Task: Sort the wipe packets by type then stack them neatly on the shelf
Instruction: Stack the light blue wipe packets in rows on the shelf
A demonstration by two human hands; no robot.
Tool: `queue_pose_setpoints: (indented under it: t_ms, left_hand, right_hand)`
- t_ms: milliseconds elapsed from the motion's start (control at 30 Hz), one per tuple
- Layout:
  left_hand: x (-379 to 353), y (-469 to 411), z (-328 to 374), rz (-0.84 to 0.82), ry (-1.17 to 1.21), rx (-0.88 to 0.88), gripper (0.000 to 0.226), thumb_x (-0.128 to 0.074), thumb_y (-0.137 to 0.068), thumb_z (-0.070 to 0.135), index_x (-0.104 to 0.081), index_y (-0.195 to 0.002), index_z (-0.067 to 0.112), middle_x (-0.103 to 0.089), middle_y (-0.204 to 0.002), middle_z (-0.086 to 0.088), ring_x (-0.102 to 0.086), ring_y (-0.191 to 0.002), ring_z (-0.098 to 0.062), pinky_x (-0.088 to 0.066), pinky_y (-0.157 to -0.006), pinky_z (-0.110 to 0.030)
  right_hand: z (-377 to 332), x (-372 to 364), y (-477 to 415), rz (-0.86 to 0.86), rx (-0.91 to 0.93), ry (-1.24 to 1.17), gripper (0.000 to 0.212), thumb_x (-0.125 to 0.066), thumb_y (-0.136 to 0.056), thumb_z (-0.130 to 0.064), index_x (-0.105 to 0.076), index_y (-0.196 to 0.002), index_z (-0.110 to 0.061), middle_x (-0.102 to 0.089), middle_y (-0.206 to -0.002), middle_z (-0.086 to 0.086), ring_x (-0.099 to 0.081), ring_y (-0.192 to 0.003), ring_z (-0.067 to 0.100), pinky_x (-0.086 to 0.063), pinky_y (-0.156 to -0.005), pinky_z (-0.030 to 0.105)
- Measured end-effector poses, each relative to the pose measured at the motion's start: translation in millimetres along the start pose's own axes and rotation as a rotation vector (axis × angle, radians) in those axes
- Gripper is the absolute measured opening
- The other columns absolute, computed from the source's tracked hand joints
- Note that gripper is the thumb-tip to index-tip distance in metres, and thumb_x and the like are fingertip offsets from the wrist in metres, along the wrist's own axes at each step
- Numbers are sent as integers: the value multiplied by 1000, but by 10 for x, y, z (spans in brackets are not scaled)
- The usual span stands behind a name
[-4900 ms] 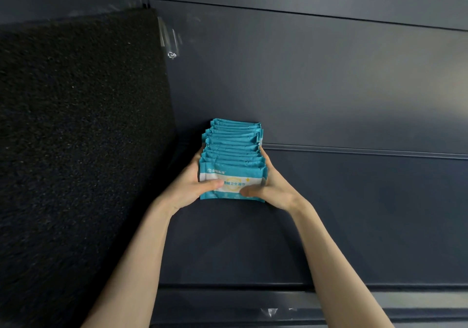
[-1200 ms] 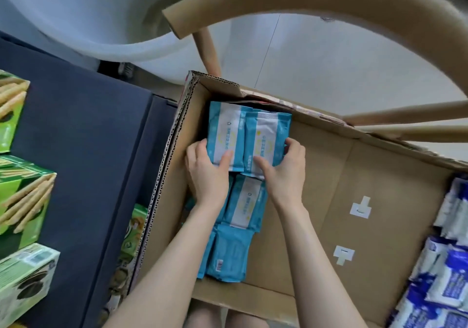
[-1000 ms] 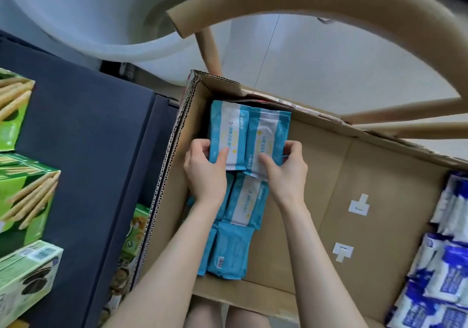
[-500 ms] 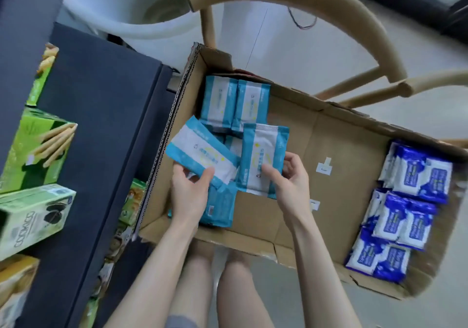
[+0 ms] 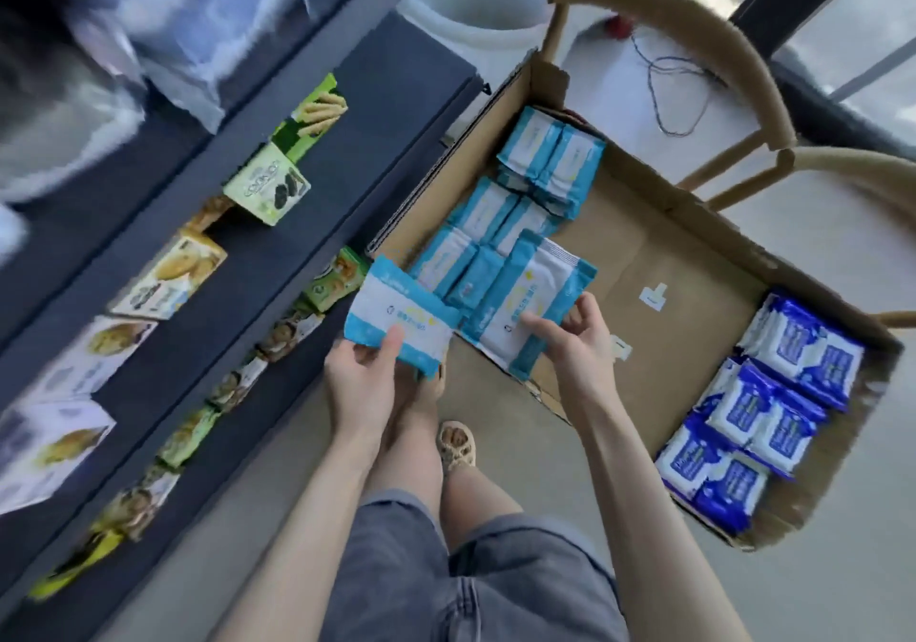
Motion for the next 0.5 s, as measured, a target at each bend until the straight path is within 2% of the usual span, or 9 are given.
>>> queue_pose_setpoints:
  t_ms: [67, 133, 167, 233, 267, 333, 367, 433, 500]
  left_hand:
    - [334, 288, 93, 68, 42, -45, 20, -68, -84, 6, -65, -102, -1, -68, -101, -9, -63, -70, 7, -52, -67, -15]
    - [668, 554, 219, 153, 40, -89, 14, -67, -84, 3, -65, -98, 1, -68, -100, -10, -62, -68, 4, -47, -60, -8]
    - [834, 676, 282, 196, 51, -101, 13, -68, -83, 3, -65, -95, 6, -68, -98, -10, -63, -72, -4, -47, -59, -9]
    - [1157, 871, 388, 258, 88, -117, 20, -72, -80, 3, -60, -88, 17, -69, -94, -3, -64, -77, -13, -52, -66, -19]
    - [1318, 947, 429, 273, 103, -129, 26, -73, -79, 3, -57, -87, 22, -68, -92, 3, -65, -79, -11, -54, -72, -26]
    - [1633, 1093, 520, 301, 120, -164, 33, -75, -77, 5, -53, -89, 26, -67, -94, 8, -66, -83, -9, -55, -77, -35]
    - [1794, 1161, 564, 319, 140, -187, 35, -76, -76, 4, -53, -91, 27, -67, -96, 8, -67, -84, -7, -56, -75, -34]
    - [2109, 1292, 671, 359, 198, -246, 37, -74, -77, 0, -54, -97, 24, -67, -100, 6, -66, -81, 2, -56, -67, -22]
    - [2431, 1415, 764, 386, 270, -294, 35, -72, -78, -2, -56, -100, 21, -68, -101, 3, -67, -83, -2, -56, -67, -21]
  right_hand:
    - [-49, -202, 270, -74, 11, 18, 23, -61, -84, 5, -53, -101, -10, -73, -90, -2, -68, -85, 16, -55, -69, 28]
    - [-115, -423, 513, -139, 27, 56, 17, -63, -84, -3, -54, -96, -12, -70, -90, 2, -66, -86, 21, -52, -76, 36]
    - [-161, -541, 631, -169, 40, 72, 18, -66, -82, -9, -52, -93, -12, -68, -91, 5, -64, -87, 23, -50, -77, 38]
    - [-255, -783, 842, -216, 66, 75, 26, -66, -76, -19, -49, -92, -10, -62, -91, 10, -62, -86, 23, -52, -71, 32]
    - [-310, -912, 951, -234, 83, 75, 29, -65, -75, -22, -49, -93, -8, -61, -92, 11, -61, -86, 23, -52, -69, 30]
    - [-406, -1174, 1160, -277, 136, 99, 38, -67, -73, -26, -50, -97, -2, -61, -94, 11, -61, -88, 25, -55, -71, 33]
    - [-452, -1314, 1270, -308, 164, 112, 38, -68, -74, -25, -51, -100, -2, -61, -94, 10, -61, -87, 24, -55, -71, 34]
    - [-529, -1606, 1485, -375, 214, 112, 29, -69, -80, -14, -51, -103, -8, -63, -90, 4, -63, -78, 14, -55, -62, 28]
    - [-593, -1915, 1740, -440, 243, 86, 29, -66, -85, -2, -48, -107, -10, -63, -87, -1, -64, -73, 6, -52, -56, 21]
Point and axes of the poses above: each hand's wrist, its own y-axis away from the middle knuckle, its own x-axis out of the back of the hand, z = x × y, the point moved 5 cm from there along -y, towards the middle knuckle
